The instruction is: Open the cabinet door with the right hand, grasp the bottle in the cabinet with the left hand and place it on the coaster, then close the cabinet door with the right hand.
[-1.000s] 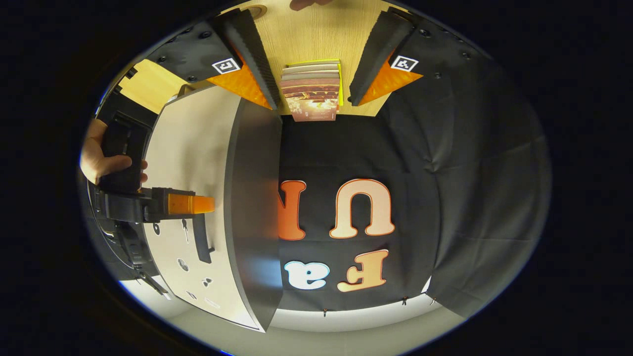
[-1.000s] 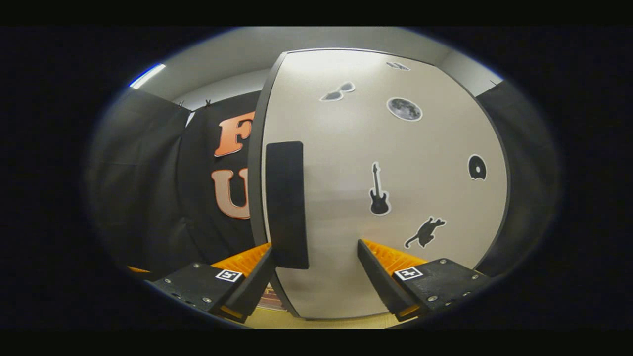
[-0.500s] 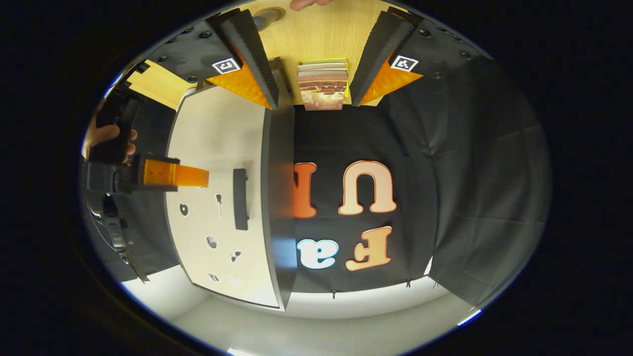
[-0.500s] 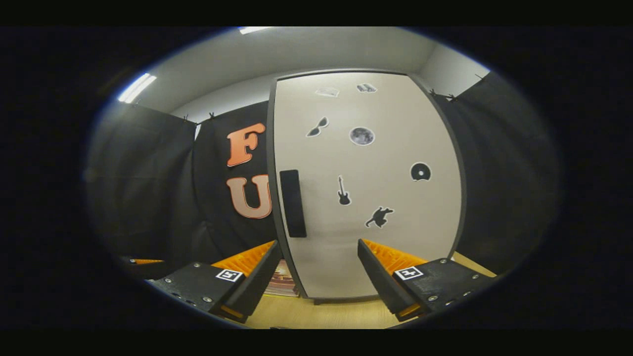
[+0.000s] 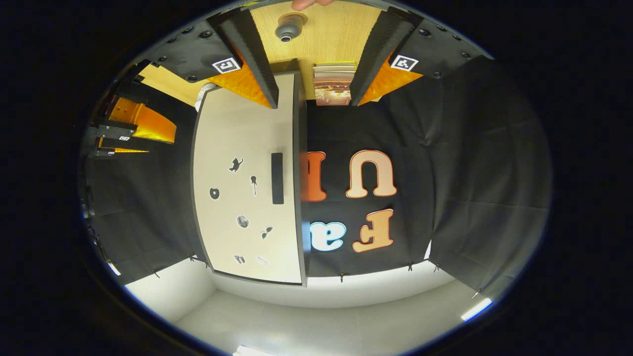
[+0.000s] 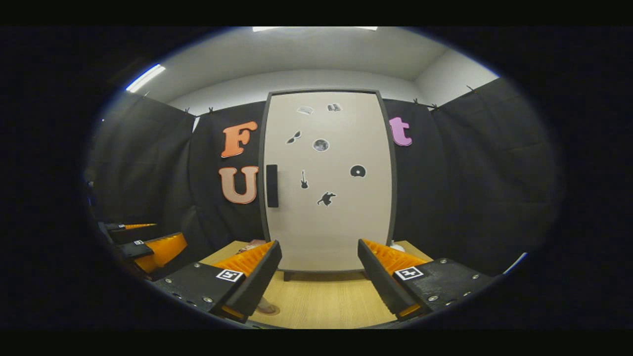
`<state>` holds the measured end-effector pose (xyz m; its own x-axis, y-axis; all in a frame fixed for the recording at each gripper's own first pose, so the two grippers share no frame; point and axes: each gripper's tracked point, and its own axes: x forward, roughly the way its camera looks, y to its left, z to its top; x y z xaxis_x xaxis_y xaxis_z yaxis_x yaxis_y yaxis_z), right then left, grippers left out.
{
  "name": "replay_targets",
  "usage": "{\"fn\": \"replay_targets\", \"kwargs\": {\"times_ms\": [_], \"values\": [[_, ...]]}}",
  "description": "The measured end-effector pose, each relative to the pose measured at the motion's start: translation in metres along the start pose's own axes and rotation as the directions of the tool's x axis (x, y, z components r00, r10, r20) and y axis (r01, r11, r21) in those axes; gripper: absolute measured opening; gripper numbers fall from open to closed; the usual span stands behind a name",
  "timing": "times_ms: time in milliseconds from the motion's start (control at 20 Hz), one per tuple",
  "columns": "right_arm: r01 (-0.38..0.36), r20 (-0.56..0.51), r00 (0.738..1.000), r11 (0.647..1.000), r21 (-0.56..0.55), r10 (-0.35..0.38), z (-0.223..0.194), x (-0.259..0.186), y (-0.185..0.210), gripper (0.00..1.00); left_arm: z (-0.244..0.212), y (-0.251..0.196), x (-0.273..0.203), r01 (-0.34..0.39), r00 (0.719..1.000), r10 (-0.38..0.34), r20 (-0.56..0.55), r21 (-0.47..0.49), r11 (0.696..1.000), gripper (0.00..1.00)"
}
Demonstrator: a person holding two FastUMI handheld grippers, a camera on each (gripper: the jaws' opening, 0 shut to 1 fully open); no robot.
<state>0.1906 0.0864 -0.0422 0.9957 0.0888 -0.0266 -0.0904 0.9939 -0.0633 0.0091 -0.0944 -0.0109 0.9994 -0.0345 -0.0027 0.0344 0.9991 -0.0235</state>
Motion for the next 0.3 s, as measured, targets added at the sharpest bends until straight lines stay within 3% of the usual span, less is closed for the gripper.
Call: {"fn": "replay_targets", "kwargs": {"times_ms": [100,250,300], "values": [[0.016,-0.004,1.000,1.000,-0.012,-0.016,-0.001,-0.015,-0.007,0.92,0.007,-0.009,-0.011,0.007,1.000,-0.007,0.009,-0.002,1.000,0.95],[0.019,-0.014,1.000,1.000,-0.003,-0.019,-0.010,-0.028,-0.010,0.99,0.013,-0.012,-0.023,-0.004,1.000,0.004,0.023,0.000,1.000,0.94],[0.020,-0.014,1.000,1.000,-0.004,-0.020,-0.012,-0.031,-0.011,0.95,0.013,-0.012,-0.026,-0.007,1.000,0.007,0.030,-0.001,1.000,0.94]]}}
